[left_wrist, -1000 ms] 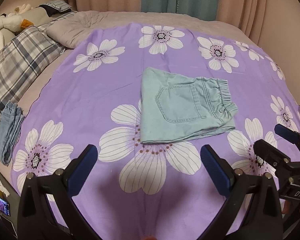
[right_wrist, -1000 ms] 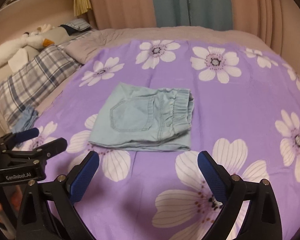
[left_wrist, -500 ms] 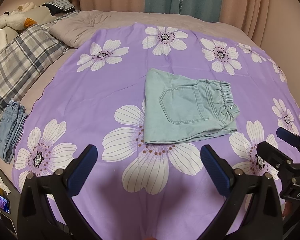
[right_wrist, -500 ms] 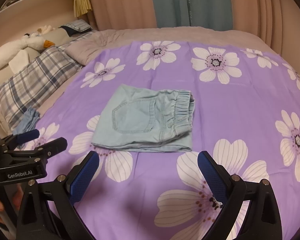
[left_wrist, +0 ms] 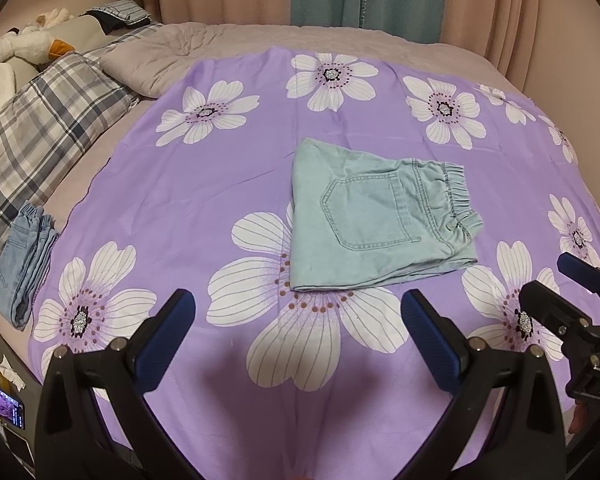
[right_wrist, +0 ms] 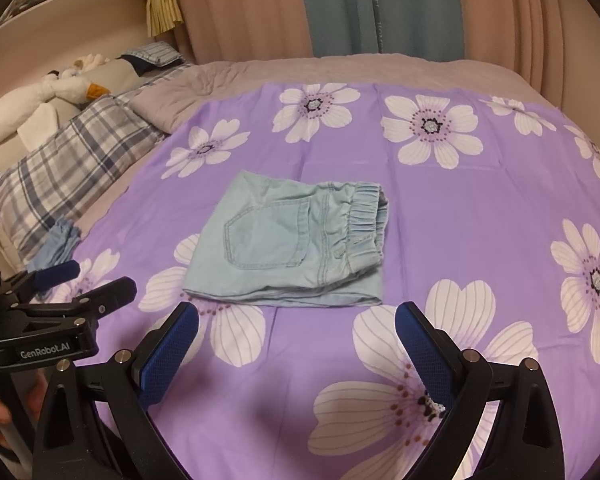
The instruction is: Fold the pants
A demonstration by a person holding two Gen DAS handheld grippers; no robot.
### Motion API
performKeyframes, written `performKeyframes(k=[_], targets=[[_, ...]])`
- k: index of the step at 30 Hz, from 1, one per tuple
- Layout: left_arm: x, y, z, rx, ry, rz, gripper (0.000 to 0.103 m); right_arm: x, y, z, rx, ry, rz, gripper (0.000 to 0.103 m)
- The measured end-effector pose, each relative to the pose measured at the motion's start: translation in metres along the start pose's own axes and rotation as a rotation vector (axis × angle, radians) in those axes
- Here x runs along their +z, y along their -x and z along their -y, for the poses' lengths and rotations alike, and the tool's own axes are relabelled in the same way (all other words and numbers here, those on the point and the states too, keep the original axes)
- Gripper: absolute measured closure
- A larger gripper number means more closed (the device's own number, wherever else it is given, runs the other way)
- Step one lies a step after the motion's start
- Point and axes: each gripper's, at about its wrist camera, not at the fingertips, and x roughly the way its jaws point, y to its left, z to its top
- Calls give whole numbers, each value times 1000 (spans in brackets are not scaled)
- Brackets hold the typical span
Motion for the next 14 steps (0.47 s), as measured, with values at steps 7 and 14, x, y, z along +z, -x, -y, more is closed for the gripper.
performKeyframes(k=[7, 14], targets=[[1, 0, -1, 3, 2, 1, 0, 1, 0, 0, 1, -1, 0, 5], [1, 0, 2, 5, -11, 0, 0, 3, 0, -3, 5, 0, 7, 5]])
